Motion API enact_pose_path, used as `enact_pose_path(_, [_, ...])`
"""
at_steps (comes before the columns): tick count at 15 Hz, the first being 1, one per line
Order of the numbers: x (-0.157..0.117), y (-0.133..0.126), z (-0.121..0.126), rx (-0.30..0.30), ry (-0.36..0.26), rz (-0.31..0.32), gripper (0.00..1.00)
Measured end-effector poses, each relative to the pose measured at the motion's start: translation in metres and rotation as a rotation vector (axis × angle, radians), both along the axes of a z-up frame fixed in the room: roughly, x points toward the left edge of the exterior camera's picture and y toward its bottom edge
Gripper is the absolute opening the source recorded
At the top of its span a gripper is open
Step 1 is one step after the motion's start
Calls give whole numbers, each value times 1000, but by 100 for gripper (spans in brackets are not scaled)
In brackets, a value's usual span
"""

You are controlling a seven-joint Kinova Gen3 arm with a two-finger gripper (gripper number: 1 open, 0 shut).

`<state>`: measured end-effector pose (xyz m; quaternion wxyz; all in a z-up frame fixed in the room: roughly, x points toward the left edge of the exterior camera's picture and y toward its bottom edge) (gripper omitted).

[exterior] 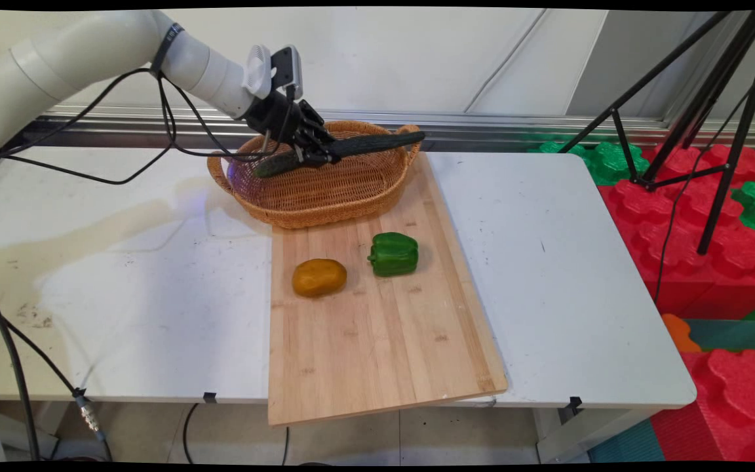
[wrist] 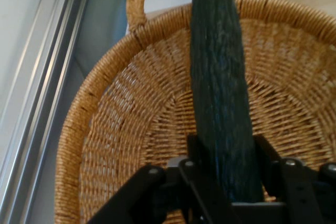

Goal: Place the picked object in the vegetable basket

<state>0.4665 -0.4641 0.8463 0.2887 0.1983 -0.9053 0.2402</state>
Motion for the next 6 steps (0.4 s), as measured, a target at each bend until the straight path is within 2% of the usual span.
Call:
enact_pose_path(1, [1, -4, -4, 0, -5, 1, 0])
enact_pose_path(2, [1, -7, -7, 1, -8, 1, 100])
enact_pose_path(6, [2, -13, -10, 9, 6, 4, 100])
